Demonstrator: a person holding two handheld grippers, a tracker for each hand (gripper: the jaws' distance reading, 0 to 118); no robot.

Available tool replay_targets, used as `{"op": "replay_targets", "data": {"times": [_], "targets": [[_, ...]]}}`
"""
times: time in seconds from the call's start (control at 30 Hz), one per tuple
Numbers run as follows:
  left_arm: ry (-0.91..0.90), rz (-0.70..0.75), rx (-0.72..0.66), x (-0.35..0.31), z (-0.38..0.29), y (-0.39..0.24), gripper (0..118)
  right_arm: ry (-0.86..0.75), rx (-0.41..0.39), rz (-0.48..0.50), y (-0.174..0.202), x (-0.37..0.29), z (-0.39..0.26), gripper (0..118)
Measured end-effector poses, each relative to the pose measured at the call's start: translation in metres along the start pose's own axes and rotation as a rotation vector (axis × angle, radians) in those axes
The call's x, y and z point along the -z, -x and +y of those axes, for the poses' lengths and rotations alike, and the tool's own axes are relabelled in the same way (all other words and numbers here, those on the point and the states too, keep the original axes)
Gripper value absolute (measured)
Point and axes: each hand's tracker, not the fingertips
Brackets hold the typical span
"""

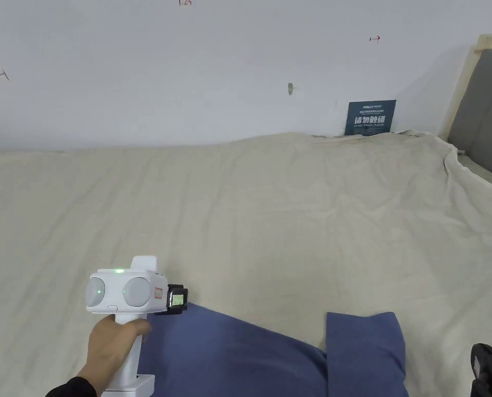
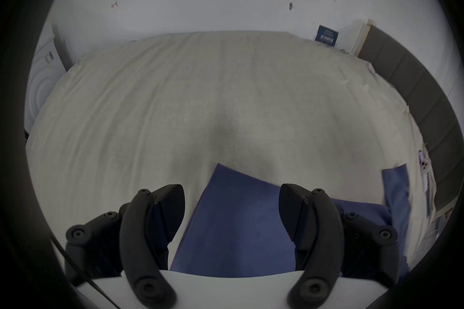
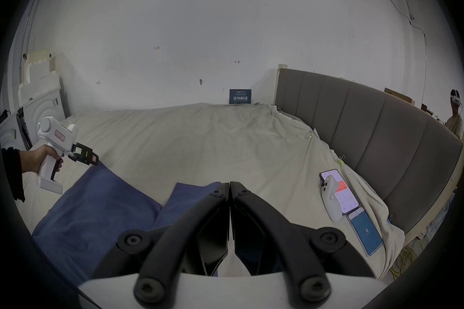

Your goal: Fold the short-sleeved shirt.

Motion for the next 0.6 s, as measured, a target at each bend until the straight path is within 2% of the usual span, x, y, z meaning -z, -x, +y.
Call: {"op": "replay_targets", "data": {"times": [0.07,0.13,0.2,0.3,0.33,0.5,0.57,0.6], "targets": [[0.034,0.022,0.027,0.017,-0.003,-0.003,76,0.014,0.001,-0.008,-0.003,0.005,-0.003,0],[0.086,0.013,0.045,0.031,-0.007,-0.006,53,0.025,0.001,-0.014,-0.005,0.007,-0.007,0],[0.031,0.029,0.034,0.024,-0.013,-0.009,51,0.041,0.003,-0.011,-0.007,0.008,-0.01,0],[0.055,0.014,0.046,0.02,-0.012,-0.011,12,0.08,0.002,-0.003,-0.008,0.014,-0.012,0],[0.064,-0.004,0.057,0.016,-0.012,-0.012,3,0.098,0.004,0.004,-0.008,0.018,-0.012,0],[0.014,-0.058,-0.009,-0.01,-0.015,-0.005,1,0.236,0.014,0.04,-0.003,0.056,0.001,5],[0.002,-0.08,-0.017,-0.023,-0.018,-0.003,1,0.242,0.038,0.049,0.001,0.078,0.005,31],[-0.003,-0.085,-0.017,-0.031,-0.019,-0.002,1,0.288,0.052,0.057,0.002,0.092,0.007,37]]}}
